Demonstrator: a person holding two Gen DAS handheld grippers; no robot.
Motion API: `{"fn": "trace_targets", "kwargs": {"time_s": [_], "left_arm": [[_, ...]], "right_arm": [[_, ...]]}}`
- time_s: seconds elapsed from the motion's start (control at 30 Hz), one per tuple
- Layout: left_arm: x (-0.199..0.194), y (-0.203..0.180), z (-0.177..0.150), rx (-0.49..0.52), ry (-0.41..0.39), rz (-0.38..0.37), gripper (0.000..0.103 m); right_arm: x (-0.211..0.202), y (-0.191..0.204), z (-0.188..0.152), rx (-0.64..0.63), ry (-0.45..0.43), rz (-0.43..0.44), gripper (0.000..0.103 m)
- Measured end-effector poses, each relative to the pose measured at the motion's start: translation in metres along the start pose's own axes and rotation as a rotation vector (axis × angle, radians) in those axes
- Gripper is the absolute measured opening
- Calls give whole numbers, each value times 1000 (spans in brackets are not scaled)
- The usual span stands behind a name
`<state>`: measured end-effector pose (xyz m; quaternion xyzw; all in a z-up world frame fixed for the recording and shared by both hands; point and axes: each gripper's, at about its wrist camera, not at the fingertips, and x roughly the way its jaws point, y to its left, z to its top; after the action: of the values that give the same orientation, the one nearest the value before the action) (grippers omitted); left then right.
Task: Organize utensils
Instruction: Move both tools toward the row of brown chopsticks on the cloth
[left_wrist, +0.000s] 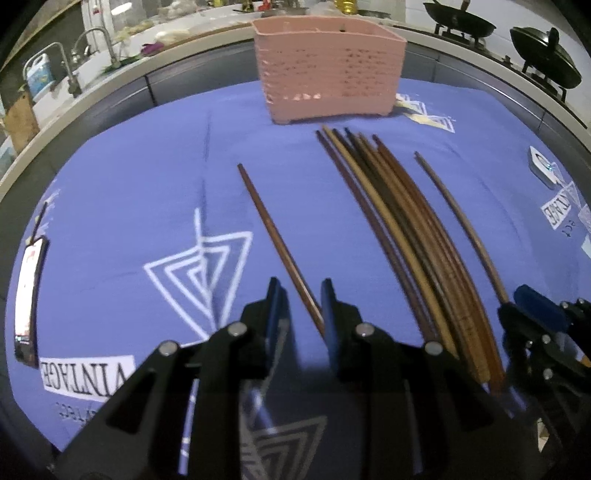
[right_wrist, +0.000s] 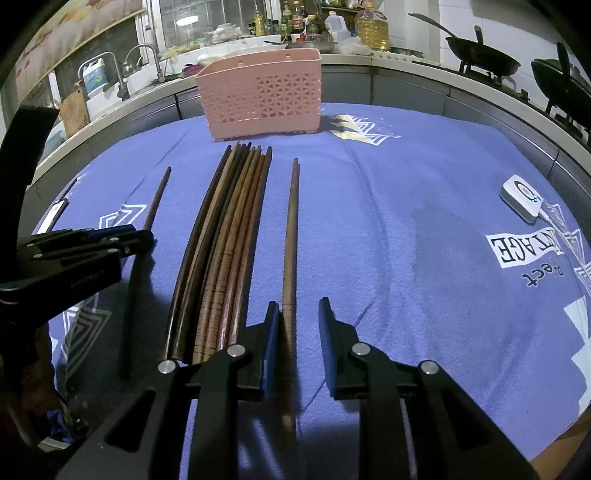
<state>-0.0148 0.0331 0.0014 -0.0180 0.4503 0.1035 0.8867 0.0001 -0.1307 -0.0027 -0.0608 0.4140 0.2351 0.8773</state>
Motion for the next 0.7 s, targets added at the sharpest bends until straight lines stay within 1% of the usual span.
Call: {"fn": "trace_targets", "kwargs": {"time_s": [0.03, 0.07, 0.1, 0.2, 0.43, 0.7], "left_arm": [[-1, 2, -1, 1, -2, 4, 22], [0, -1, 1, 8, 21, 9, 22], [-1, 0, 0, 9, 20, 12, 22], [-1, -2, 3, 28, 61, 24, 22], [2, -4, 0, 14, 26, 17, 22], [2, -4, -3, 23, 32, 36, 22]], "right_arm": [[0, 0, 0, 2, -1, 0, 23], [0, 0, -1, 4, -1, 0, 23], [-1, 0, -1, 6, -1, 1, 23], [-1, -1, -1, 17, -3, 6, 23], [-1, -4, -2, 41, -6, 22, 23], [-1, -6, -2, 57, -9, 37, 23]]}}
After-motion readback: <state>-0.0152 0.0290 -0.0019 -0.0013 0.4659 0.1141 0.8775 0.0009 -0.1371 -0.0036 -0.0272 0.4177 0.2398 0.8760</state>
